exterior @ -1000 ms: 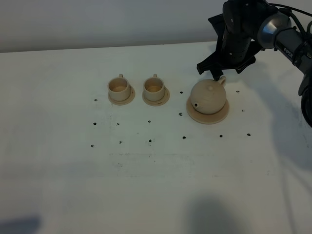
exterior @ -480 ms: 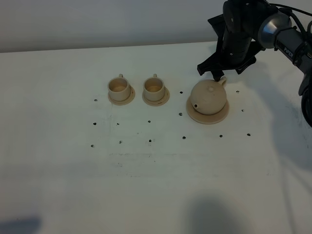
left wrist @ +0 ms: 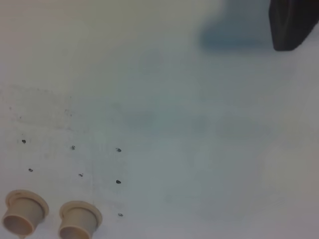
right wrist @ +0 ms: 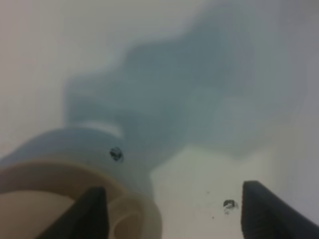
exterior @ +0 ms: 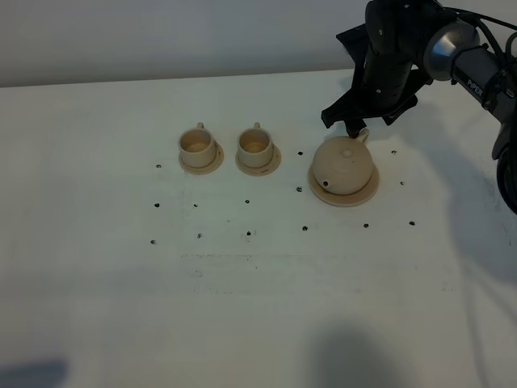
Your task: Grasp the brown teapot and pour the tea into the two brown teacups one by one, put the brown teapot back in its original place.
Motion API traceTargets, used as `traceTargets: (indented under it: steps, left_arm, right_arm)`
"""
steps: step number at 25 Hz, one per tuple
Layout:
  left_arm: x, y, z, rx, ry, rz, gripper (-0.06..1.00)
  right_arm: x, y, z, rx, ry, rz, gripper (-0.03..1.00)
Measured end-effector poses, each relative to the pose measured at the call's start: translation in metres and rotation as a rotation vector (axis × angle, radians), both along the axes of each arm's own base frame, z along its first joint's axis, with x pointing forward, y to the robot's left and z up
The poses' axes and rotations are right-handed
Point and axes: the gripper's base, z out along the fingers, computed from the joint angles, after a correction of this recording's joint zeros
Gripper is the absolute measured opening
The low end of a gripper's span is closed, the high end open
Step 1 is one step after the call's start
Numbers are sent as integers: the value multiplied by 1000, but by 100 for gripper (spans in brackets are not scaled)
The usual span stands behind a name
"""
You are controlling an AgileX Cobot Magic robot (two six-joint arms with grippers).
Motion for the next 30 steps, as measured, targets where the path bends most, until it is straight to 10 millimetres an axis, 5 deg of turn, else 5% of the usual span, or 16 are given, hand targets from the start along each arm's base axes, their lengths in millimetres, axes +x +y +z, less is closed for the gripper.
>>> traceTargets:
  steps: [30]
  left_arm:
    - [0,0,0,0,0,0,31]
  right_arm:
    - [2,-4,-7,-34,8,2,55]
